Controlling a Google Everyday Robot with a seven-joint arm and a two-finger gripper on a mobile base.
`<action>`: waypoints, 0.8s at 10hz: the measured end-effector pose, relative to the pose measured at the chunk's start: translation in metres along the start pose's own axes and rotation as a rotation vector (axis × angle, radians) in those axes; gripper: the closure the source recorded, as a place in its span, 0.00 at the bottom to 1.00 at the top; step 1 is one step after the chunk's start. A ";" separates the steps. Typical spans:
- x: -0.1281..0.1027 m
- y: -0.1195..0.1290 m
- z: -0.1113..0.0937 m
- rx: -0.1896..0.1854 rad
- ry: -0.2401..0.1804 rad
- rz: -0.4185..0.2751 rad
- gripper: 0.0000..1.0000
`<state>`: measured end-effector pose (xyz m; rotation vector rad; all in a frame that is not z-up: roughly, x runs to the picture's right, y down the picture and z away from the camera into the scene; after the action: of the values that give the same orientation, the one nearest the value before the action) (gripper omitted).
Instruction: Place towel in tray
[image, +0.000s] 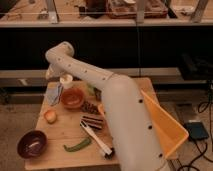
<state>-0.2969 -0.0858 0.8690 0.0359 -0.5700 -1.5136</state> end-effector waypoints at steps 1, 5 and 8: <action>0.002 -0.003 0.005 -0.015 0.000 -0.035 0.35; -0.012 -0.021 0.031 -0.016 -0.022 -0.072 0.35; -0.025 -0.038 0.053 -0.038 -0.017 -0.072 0.35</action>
<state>-0.3511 -0.0487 0.8926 0.0146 -0.5579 -1.5958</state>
